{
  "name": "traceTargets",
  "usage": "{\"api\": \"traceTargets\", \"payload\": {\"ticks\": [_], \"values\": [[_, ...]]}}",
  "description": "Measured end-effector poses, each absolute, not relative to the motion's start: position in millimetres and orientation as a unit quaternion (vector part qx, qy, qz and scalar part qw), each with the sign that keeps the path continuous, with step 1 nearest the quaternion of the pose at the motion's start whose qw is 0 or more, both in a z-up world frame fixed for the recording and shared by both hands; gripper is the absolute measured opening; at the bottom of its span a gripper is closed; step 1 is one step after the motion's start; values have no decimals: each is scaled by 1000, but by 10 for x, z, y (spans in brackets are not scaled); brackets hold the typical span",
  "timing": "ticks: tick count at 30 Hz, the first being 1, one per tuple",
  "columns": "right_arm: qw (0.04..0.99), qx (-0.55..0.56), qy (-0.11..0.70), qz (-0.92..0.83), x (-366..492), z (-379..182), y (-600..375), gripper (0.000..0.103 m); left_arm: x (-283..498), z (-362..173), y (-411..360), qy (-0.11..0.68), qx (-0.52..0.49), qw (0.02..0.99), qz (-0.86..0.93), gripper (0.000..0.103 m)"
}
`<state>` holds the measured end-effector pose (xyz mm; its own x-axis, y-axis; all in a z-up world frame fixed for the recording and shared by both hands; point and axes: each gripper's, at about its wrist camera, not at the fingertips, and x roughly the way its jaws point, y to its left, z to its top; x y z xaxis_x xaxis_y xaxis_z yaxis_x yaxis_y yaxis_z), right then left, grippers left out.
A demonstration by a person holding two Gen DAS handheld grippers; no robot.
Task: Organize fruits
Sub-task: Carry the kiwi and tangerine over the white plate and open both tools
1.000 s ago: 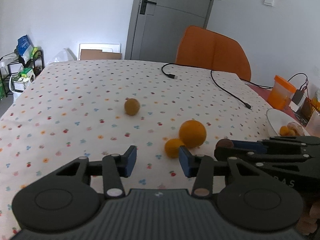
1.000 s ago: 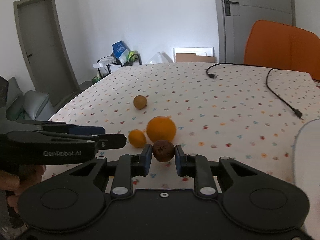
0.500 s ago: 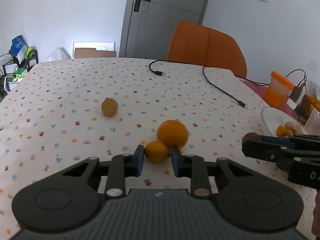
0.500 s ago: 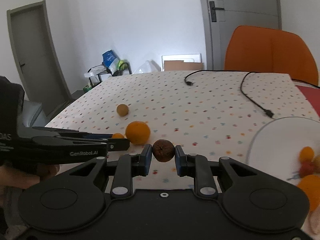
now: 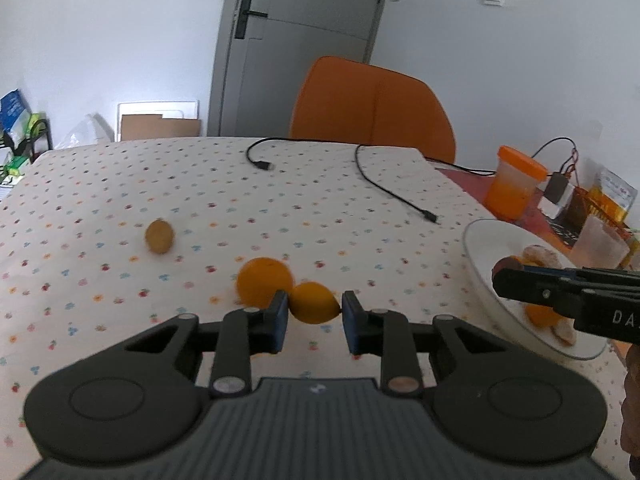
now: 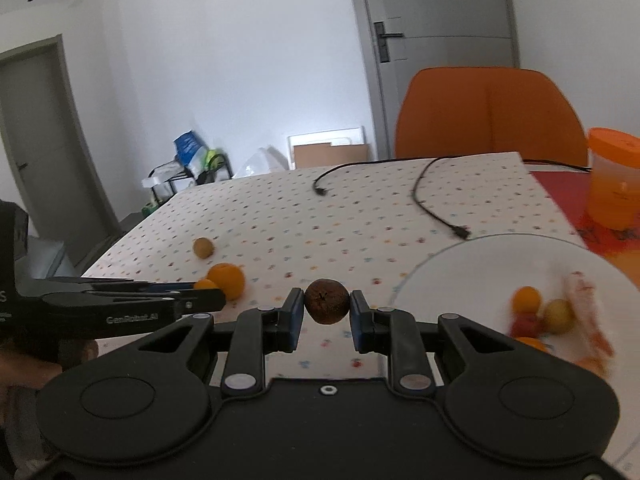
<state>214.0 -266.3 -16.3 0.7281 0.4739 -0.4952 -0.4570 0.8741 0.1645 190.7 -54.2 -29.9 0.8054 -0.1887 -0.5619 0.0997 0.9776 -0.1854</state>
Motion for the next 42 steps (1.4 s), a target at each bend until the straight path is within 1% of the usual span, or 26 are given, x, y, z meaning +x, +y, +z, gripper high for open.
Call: {"api": "traceTargets", "payload": {"ticks": [14, 15, 16, 21, 42], "values": [[939, 28, 275, 206, 1979, -205, -3113, 24, 1865, -252, -903, 298, -64, 946, -113, 27], [939, 29, 275, 203, 1975, -213, -3132, 25, 1862, -247, -927, 297, -63, 946, -116, 27], [939, 33, 276, 201, 1974, -221, -3156, 28, 1859, -243, -952, 297, -61, 945, -118, 27], [941, 44, 275, 191, 1926, -224, -3291, 29, 1878, -235, -1066, 300, -54, 944, -129, 27], [948, 80, 260, 163, 1760, -270, -3784, 29, 2017, -124, -1697, 297, -10, 938, -179, 27]]}}
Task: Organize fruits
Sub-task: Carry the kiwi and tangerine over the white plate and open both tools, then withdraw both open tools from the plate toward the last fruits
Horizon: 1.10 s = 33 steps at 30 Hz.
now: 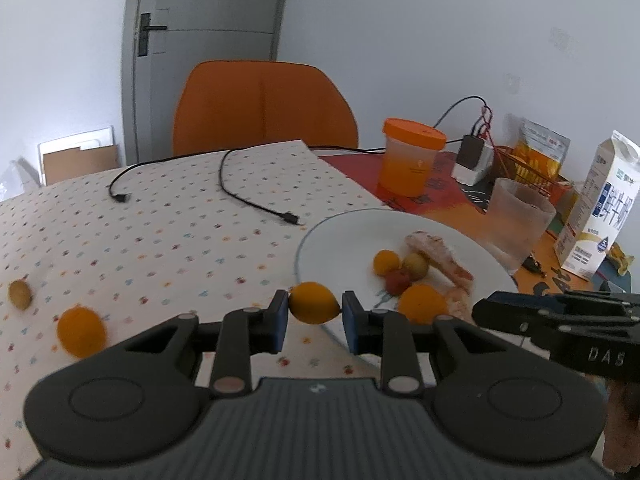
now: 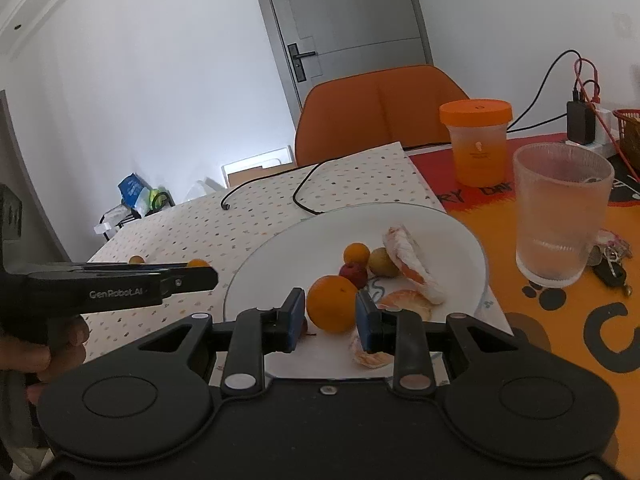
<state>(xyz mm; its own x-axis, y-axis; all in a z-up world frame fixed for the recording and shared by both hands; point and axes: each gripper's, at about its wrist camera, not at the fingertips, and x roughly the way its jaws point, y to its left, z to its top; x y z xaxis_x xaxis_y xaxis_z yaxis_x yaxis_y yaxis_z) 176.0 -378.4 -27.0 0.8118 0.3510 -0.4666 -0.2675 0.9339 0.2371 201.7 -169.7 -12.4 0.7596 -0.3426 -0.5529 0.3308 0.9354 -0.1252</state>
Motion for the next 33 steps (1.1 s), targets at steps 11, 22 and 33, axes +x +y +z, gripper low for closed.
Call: {"api": "traceTargets", "payload": {"ticks": [11, 22, 33], "values": [[947, 83, 263, 167, 1766, -289, -3832, 34, 2044, -59, -1769, 297, -11, 937, -183, 33], [946, 78, 263, 172, 1756, -280, -3703, 52, 1924, -46, -1405, 301, -23, 942, -143, 70], [947, 69, 264, 170, 1745, -239, -3546, 88, 1793, -49, -976, 311, -47, 944, -100, 90]]}}
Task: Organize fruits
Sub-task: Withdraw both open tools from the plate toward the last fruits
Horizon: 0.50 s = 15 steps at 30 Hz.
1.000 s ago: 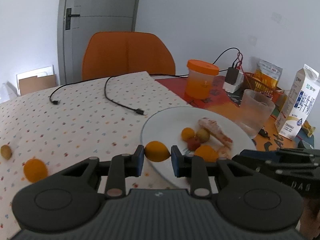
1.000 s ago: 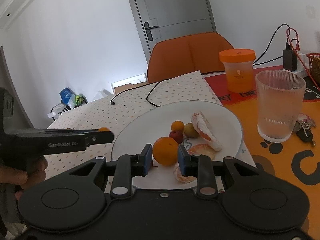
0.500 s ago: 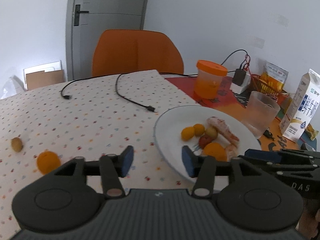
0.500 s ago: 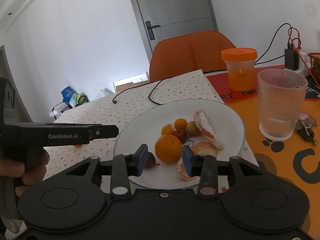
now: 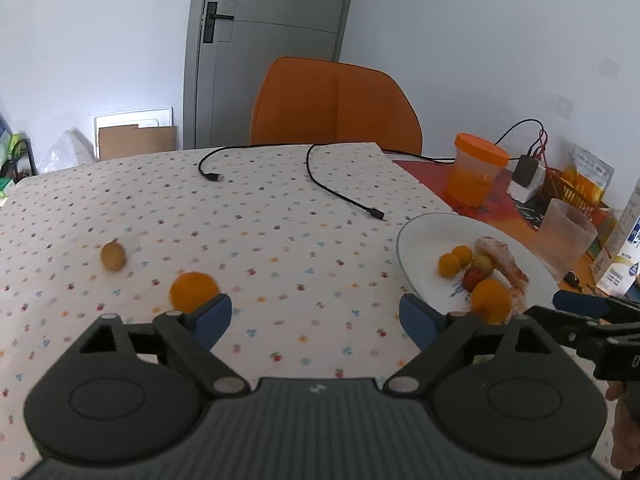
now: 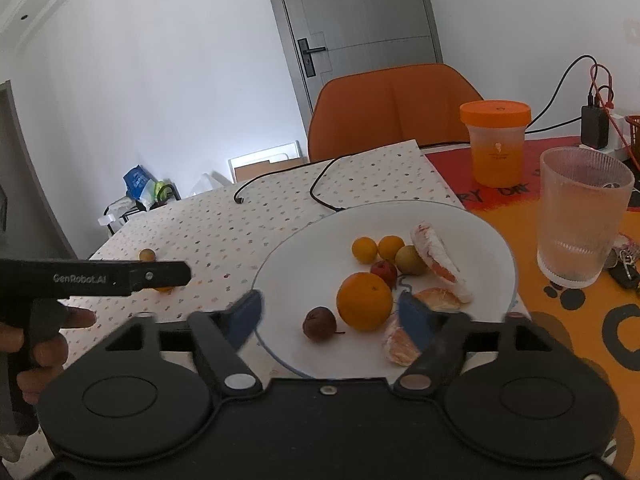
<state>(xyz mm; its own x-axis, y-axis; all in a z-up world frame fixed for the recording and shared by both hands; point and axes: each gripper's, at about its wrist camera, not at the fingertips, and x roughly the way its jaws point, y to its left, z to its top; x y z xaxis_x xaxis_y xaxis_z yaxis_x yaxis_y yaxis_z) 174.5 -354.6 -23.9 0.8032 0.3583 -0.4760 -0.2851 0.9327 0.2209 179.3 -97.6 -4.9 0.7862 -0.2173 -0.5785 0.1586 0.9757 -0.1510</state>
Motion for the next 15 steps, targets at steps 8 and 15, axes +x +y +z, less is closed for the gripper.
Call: {"api": "traceTargets", "payload": {"ticks": [8, 15], "values": [[952, 58, 259, 155, 1667, -221, -3422, 103, 1671, -63, -784, 312, -49, 945, -85, 98], [953, 51, 267, 133, 1661, -244, -3295, 103, 1557, -78, -621, 305, -54, 947, -81, 103]]}}
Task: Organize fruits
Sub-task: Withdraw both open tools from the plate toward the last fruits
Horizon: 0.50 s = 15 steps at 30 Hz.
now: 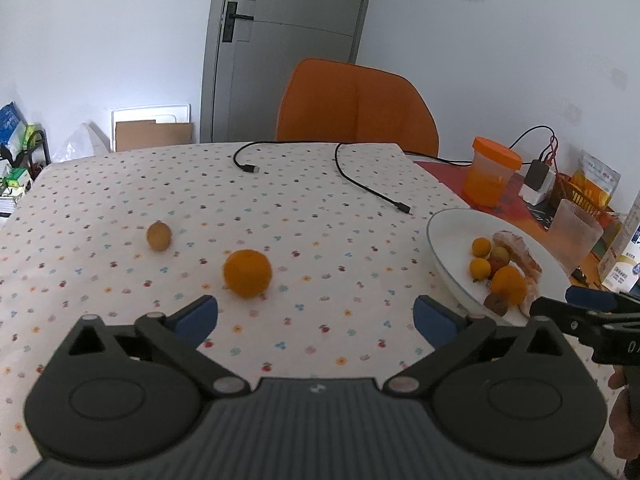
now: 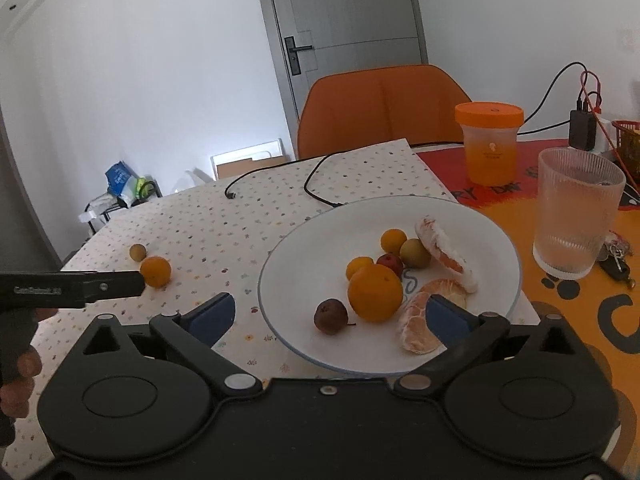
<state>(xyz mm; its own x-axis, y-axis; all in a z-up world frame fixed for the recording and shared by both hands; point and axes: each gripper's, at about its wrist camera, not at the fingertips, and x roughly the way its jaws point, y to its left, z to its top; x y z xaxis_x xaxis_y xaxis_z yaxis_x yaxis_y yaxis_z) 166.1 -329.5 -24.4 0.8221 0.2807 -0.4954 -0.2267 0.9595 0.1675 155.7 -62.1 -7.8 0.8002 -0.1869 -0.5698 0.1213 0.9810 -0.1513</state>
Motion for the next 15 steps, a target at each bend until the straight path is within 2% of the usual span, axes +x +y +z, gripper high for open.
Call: {"api": "traceTargets", "payload": {"ticks": [15], "values": [[952, 19, 251, 176, 1573, -158, -2854, 103, 1367, -43, -202, 290, -78, 953, -48, 103]]}}
